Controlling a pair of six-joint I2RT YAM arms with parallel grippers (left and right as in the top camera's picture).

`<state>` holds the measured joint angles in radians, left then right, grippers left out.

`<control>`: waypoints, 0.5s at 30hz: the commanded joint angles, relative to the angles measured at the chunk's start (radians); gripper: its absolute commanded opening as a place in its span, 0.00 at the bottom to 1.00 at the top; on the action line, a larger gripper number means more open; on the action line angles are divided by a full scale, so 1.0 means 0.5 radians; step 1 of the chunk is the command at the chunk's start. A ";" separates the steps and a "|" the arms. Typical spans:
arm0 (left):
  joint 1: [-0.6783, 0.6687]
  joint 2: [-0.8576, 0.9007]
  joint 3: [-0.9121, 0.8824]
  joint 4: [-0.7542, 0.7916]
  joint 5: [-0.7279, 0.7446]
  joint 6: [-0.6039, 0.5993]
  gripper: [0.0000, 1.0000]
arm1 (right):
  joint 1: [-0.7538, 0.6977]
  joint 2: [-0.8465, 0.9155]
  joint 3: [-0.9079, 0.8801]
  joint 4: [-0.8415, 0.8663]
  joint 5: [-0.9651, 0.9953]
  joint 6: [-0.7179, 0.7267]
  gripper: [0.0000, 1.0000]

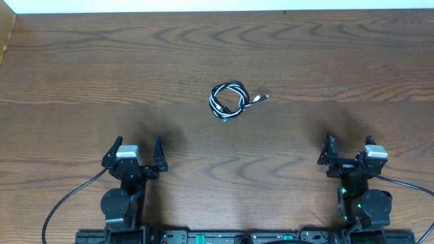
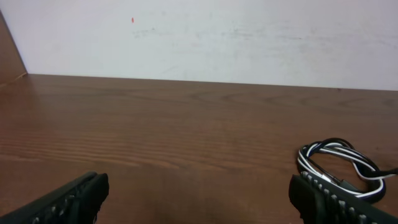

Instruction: Untangle cables

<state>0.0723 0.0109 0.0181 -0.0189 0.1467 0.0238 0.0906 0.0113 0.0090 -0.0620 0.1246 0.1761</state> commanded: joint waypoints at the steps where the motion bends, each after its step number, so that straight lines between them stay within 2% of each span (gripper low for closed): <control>1: 0.010 -0.010 -0.028 -0.079 -0.004 0.018 0.98 | 0.017 -0.009 -0.007 0.003 -0.017 0.021 0.99; 5: 0.010 -0.010 -0.028 -0.079 -0.003 0.018 0.98 | 0.017 -0.009 -0.007 0.002 -0.166 0.021 0.99; 15: 0.010 0.064 0.086 -0.096 0.005 0.011 0.98 | 0.017 -0.009 -0.002 0.005 -0.205 0.020 0.99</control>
<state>0.0723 0.0170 0.0296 -0.0376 0.1467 0.0235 0.0906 0.0113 0.0090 -0.0589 0.0456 0.1764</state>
